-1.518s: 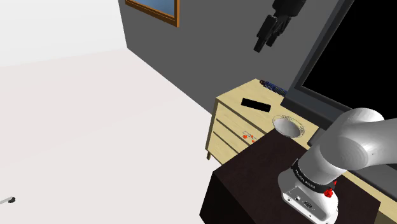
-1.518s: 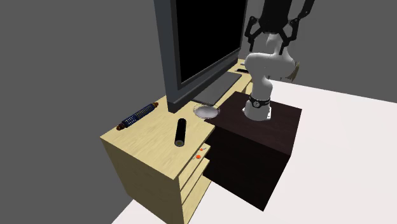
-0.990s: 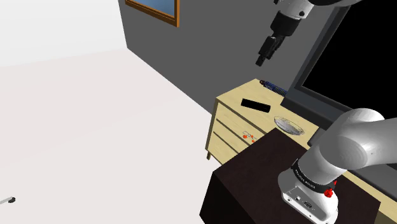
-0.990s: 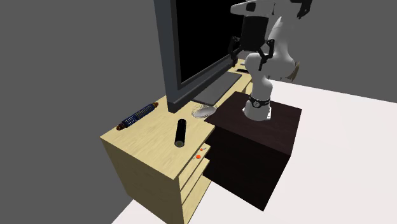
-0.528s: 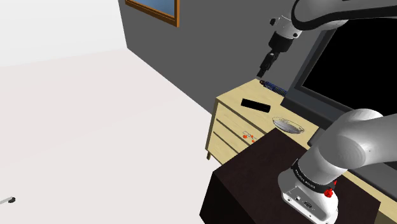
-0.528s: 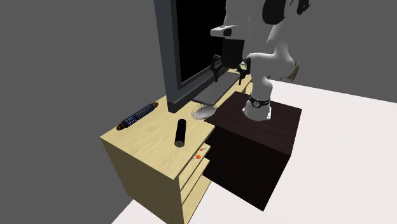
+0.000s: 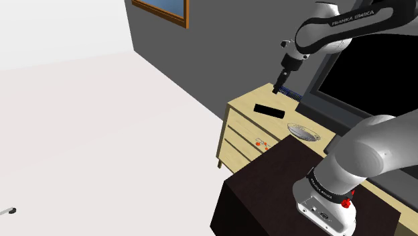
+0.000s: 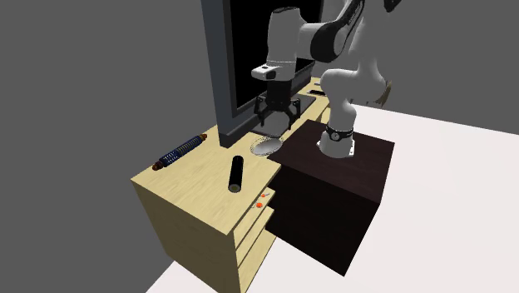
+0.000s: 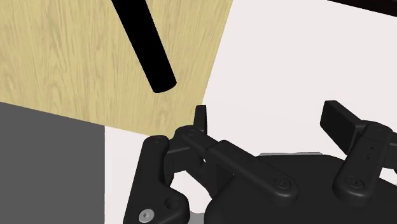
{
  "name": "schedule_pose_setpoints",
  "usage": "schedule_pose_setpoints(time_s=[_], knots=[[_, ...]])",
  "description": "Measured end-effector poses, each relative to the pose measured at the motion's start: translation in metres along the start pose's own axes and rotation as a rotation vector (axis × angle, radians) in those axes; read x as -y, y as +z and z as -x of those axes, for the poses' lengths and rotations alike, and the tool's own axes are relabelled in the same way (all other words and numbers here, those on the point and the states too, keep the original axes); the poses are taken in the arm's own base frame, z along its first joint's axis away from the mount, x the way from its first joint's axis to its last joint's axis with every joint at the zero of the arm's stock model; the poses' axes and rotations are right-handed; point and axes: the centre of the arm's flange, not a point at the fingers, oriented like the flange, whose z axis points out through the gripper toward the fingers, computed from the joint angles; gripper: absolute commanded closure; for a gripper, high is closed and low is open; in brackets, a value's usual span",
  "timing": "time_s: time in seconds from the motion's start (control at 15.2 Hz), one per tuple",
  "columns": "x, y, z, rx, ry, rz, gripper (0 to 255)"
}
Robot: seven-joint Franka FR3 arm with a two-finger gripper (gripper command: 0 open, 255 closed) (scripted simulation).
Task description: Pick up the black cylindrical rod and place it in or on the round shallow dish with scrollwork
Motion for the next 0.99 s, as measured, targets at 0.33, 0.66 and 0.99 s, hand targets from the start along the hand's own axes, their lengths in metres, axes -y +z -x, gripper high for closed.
schedule_pose_setpoints(time_s=[0.33, 0.66, 0.99], knots=[[-0.041, 0.047, 0.003, 0.020, -0.048, -0.007, 0], [-0.087, 0.099, 0.009, 0.041, -0.096, -0.013, 0], [-0.131, 0.149, 0.015, 0.064, -0.144, -0.018, 0]])
